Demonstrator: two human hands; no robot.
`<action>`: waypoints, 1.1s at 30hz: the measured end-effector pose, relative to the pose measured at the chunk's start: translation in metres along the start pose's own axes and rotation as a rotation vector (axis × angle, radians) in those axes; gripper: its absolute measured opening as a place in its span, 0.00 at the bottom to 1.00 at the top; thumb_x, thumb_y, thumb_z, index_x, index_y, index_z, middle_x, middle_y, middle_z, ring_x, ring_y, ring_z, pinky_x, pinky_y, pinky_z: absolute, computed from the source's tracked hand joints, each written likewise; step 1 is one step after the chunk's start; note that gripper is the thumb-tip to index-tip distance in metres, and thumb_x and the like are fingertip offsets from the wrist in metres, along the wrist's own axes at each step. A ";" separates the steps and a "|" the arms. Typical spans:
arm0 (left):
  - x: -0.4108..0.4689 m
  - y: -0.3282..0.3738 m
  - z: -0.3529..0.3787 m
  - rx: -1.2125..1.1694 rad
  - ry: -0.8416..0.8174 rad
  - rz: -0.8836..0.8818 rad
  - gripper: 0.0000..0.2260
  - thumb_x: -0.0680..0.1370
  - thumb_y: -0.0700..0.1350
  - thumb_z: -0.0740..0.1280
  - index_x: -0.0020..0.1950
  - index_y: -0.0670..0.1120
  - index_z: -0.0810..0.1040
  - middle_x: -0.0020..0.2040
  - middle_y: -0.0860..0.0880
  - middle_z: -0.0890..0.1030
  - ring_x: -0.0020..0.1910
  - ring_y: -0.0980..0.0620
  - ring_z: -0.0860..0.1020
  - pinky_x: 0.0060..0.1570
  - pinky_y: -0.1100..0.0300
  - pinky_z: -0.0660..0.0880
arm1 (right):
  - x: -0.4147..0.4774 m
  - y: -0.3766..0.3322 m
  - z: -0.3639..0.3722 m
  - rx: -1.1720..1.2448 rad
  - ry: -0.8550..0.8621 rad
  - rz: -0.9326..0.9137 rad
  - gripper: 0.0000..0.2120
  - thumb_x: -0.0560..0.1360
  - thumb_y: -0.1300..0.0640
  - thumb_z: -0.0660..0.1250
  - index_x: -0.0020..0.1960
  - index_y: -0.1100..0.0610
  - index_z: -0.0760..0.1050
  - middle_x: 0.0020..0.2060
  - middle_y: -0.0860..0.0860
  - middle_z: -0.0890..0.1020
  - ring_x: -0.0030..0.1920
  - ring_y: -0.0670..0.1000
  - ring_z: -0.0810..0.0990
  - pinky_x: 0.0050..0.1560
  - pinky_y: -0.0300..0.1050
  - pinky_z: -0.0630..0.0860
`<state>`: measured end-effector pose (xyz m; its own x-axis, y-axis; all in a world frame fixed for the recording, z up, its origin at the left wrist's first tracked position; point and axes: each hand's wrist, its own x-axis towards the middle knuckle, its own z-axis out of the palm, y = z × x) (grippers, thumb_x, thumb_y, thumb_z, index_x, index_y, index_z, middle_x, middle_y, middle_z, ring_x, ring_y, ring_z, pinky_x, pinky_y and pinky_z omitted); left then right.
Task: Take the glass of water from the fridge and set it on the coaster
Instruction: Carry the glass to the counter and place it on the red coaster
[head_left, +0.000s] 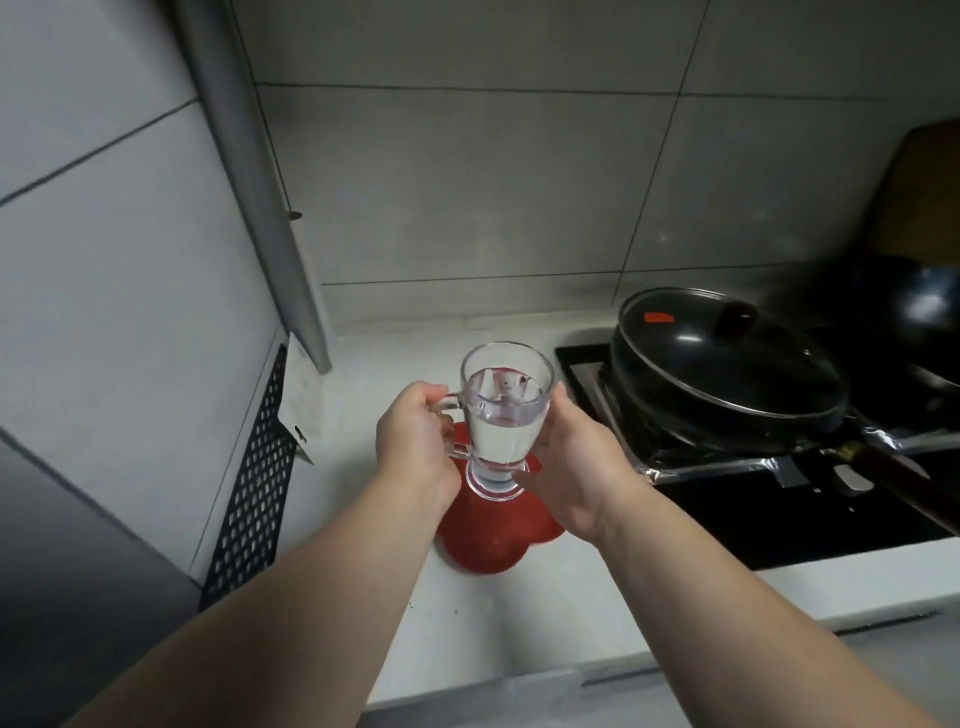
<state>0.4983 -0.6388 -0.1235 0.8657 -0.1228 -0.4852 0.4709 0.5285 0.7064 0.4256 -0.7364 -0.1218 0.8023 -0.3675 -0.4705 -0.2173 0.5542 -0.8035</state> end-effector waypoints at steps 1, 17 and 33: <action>0.004 -0.002 0.000 -0.002 -0.002 -0.004 0.12 0.74 0.37 0.60 0.30 0.45 0.66 0.15 0.54 0.64 0.14 0.57 0.62 0.18 0.70 0.60 | 0.008 0.002 -0.001 0.005 0.006 0.003 0.25 0.82 0.42 0.54 0.63 0.58 0.78 0.57 0.55 0.85 0.49 0.51 0.83 0.54 0.51 0.78; 0.056 -0.052 -0.004 -0.016 0.059 -0.007 0.15 0.77 0.36 0.57 0.29 0.44 0.66 0.15 0.53 0.69 0.12 0.58 0.66 0.15 0.72 0.60 | 0.095 0.039 -0.036 -0.015 -0.002 0.090 0.23 0.82 0.45 0.55 0.61 0.60 0.78 0.50 0.55 0.86 0.46 0.50 0.85 0.47 0.46 0.77; 0.080 -0.074 -0.018 -0.008 0.114 0.041 0.15 0.75 0.36 0.57 0.29 0.44 0.68 0.16 0.51 0.71 0.14 0.58 0.69 0.17 0.73 0.63 | 0.117 0.058 -0.051 -0.101 -0.078 0.109 0.22 0.81 0.42 0.57 0.58 0.57 0.81 0.50 0.52 0.87 0.51 0.49 0.84 0.53 0.46 0.78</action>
<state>0.5293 -0.6722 -0.2239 0.8590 -0.0055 -0.5119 0.4342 0.5375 0.7229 0.4781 -0.7854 -0.2421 0.8106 -0.2484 -0.5304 -0.3569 0.5084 -0.7836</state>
